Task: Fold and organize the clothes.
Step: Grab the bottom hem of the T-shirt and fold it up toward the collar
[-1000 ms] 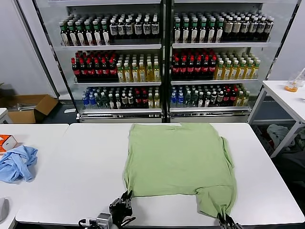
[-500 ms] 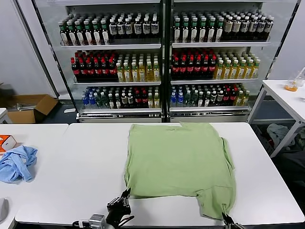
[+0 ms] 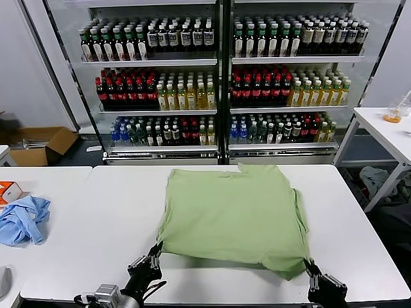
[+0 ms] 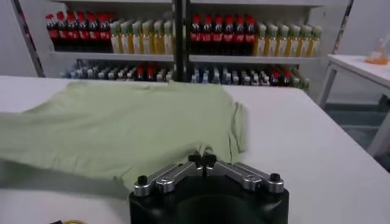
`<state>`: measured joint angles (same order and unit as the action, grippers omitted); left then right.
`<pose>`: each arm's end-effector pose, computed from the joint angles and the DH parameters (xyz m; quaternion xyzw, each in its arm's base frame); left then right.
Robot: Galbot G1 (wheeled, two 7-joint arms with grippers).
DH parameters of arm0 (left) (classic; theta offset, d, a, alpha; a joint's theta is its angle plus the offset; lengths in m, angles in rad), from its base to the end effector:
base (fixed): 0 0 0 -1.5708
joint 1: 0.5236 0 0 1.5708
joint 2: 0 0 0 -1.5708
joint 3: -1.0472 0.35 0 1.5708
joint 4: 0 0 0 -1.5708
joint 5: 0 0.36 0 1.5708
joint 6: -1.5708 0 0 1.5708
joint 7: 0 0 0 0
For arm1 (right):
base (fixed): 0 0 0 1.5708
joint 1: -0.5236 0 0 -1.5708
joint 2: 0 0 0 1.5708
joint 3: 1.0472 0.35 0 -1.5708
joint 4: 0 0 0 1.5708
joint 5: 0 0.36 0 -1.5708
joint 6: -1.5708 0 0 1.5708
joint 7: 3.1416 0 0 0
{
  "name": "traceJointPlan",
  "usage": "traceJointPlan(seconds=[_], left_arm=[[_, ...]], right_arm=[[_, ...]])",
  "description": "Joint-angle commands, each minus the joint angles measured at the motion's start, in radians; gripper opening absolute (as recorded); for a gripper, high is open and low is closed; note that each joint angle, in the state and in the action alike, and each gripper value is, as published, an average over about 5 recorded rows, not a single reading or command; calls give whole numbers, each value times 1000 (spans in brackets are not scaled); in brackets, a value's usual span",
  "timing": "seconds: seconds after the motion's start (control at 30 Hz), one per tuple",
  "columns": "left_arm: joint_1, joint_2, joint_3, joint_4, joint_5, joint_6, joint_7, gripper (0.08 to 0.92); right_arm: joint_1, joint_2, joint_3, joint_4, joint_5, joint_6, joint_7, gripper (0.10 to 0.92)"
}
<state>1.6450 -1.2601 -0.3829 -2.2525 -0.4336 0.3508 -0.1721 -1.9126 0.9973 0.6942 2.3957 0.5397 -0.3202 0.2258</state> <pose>0.1560 0.0003 -0.2626 -0.0881 -0.9755 0.0879 0.1812 0.1185 -0.0813 -0.2153 0.0426 -0.9800 0.0306 0.1919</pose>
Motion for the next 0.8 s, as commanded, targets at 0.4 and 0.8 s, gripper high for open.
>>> traceJointPlan(seconds=[0.4,0.8], left_arm=[[-276,135,91,182,-138,-3,-7,84],[-426,129,157,332,-160,-1,-16,84]], right_arm=[[531,-208,-126,-297,-9,-2,-17,105],[707,-226,-269,-440,-92,3,-54,105]])
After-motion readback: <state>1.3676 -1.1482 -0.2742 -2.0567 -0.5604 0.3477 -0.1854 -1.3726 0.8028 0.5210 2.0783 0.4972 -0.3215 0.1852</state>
